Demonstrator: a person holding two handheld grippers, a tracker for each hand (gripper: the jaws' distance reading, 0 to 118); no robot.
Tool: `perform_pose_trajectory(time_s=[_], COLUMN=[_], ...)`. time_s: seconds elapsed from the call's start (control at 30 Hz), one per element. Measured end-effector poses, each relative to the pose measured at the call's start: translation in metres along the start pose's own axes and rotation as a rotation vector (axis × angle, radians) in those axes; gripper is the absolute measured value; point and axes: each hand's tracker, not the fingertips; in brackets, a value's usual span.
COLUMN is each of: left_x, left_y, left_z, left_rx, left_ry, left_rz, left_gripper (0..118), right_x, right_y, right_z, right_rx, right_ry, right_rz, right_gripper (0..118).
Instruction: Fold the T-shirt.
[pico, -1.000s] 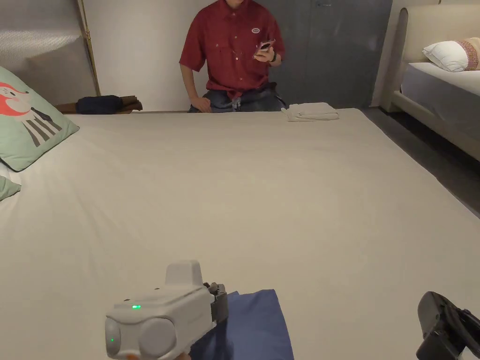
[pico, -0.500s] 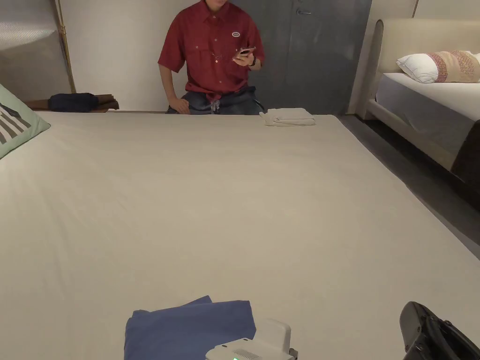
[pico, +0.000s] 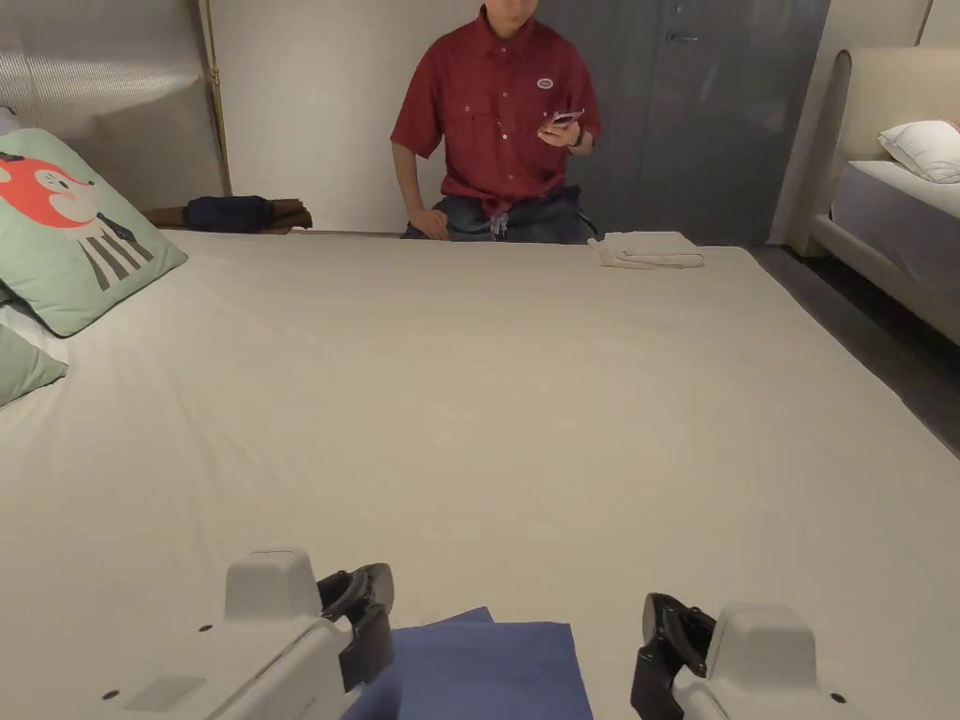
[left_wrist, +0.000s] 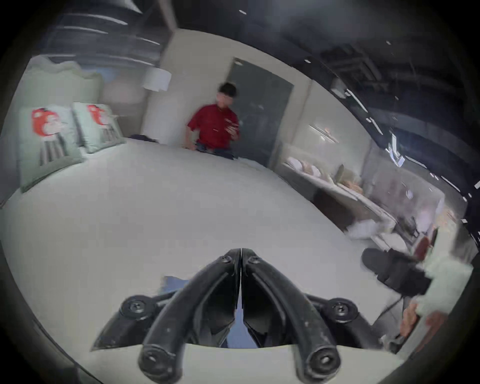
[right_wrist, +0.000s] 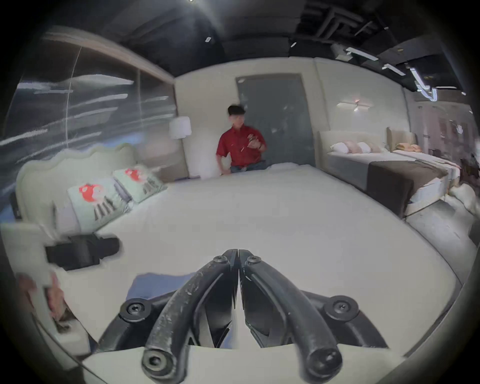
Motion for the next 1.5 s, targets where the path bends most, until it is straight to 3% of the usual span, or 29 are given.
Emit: perform_pose_trajectory(time_s=[0.2, 0.3, 0.4, 0.47, 0.53, 0.57, 0.67, 0.93, 1.0, 1.07, 1.1, 1.13, 1.2, 1.3, 1.5], left_x=[-0.064, -0.088, -0.110, -0.125, -0.132, -0.134, -0.137, -0.128, -0.125, -0.121, -0.119, -0.117, -0.125, -0.118, -0.135], left_y=[-0.014, -0.027, -0.038, -0.042, -0.046, -0.048, -0.052, -0.056, -0.052, -0.049, -0.049, -0.050, -0.050, -0.047, -0.022], left_z=[0.028, 0.030, 0.023, 0.010, -0.008, -0.017, -0.047, -0.111, -0.116, -0.118, -0.118, -0.117, -0.116, -0.114, -0.102], left_rx=[-0.047, -0.118, -0.205, -0.277, -0.346, -0.371, -0.483, -0.644, -0.656, -0.714, -0.732, -0.722, -0.716, -0.718, -0.728], left_ry=[0.112, 0.077, 0.002, -0.083, -0.160, -0.200, -0.365, -0.535, -0.521, -0.391, -0.317, -0.333, -0.378, -0.364, -0.371], left_rz=[0.133, 0.228, 0.348, 0.437, 0.501, 0.527, 0.607, 0.743, 0.730, 0.603, 0.522, 0.514, 0.590, 0.567, 0.561], left_gripper=[1, 1, 6, 44, 107, 117, 116, 113, 89, 38, 35, 35, 34, 32, 28], right_x=[-0.030, -0.036, -0.035, -0.028, -0.023, -0.021, -0.016, -0.014, -0.015, -0.017, -0.019, -0.022, -0.026, -0.036, -0.059], right_y=[-0.039, -0.055, -0.058, -0.056, -0.053, -0.051, -0.052, -0.054, -0.054, -0.052, -0.048, -0.042, -0.030, -0.008, 0.030], right_z=[-0.073, -0.094, -0.097, -0.106, -0.112, -0.115, -0.118, -0.110, -0.103, -0.089, -0.081, -0.070, -0.044, -0.004, 0.027], right_rx=[-0.257, -0.396, -0.382, -0.417, -0.446, -0.455, -0.464, -0.450, -0.410, -0.282, -0.221, -0.142, 0.044, 0.286, 0.457], right_ry=[0.077, 0.051, 0.048, 0.056, 0.071, 0.076, 0.091, 0.107, 0.105, 0.063, 0.045, 0.031, -0.010, -0.080, -0.092], right_rz=[0.062, 0.064, 0.070, 0.064, 0.058, 0.054, 0.039, -0.024, -0.038, -0.035, -0.032, -0.033, -0.034, 0.009, 0.101], right_gripper=[0, 0, 0, 0, 0, 0, 0, 0, 0, 0, 0, 0, 0, 0, 0])
